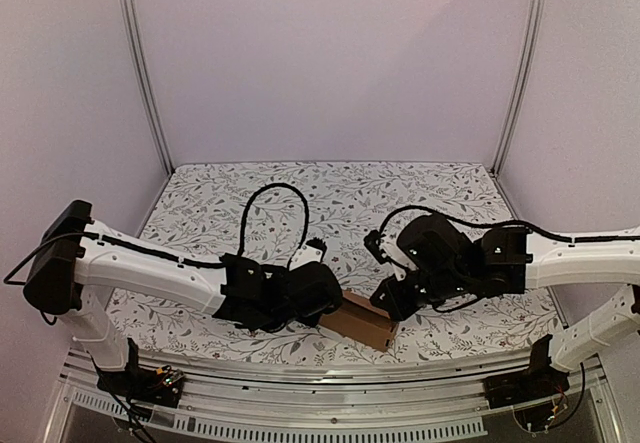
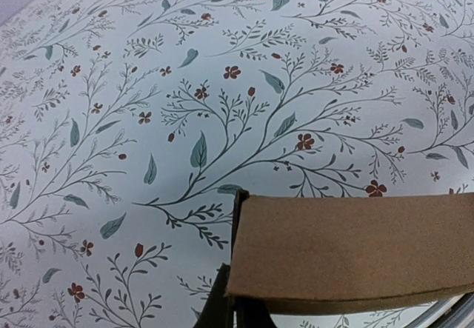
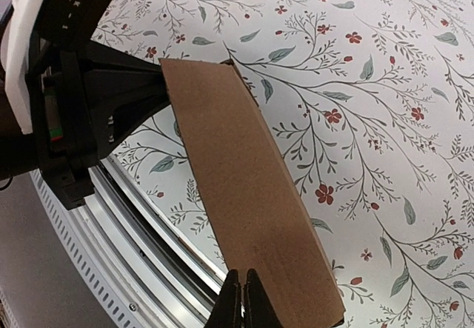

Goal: Fold the paper box

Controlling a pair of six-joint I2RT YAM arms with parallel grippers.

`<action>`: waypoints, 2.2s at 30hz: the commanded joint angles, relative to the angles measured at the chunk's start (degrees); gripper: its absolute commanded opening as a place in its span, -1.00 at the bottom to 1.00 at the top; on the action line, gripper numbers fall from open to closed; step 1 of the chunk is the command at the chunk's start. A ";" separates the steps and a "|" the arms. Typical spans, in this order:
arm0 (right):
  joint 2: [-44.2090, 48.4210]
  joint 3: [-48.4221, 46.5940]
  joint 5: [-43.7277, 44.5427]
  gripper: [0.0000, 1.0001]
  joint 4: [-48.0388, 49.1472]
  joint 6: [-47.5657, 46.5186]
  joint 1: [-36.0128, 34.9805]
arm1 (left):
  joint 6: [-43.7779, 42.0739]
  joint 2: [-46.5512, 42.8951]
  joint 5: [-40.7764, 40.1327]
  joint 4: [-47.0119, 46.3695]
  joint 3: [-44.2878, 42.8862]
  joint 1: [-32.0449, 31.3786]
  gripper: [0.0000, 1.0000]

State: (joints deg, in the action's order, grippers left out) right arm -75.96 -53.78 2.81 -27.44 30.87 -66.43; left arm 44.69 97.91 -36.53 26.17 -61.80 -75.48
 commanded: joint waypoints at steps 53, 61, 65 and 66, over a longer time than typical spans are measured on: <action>-11.44 4.65 4.96 -1.00 5.20 -1.91 -0.55 | -7.15 -25.41 29.59 -5.71 15.97 2.53 0.49; -11.60 4.21 4.86 -1.00 5.60 -2.13 -0.63 | -6.80 -28.12 33.79 -14.02 18.35 7.92 -0.03; -11.25 4.30 4.92 -1.00 5.52 -2.13 -0.71 | -7.08 -26.00 37.60 -18.14 18.27 10.36 -0.83; -11.15 4.34 4.99 -1.00 5.45 -2.07 -0.69 | -7.26 -25.28 38.61 -19.74 18.25 10.63 -0.96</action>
State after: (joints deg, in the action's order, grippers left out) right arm -84.86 -51.03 9.30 -15.99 29.23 -66.59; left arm 38.22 70.54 -2.83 12.80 -44.27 -66.65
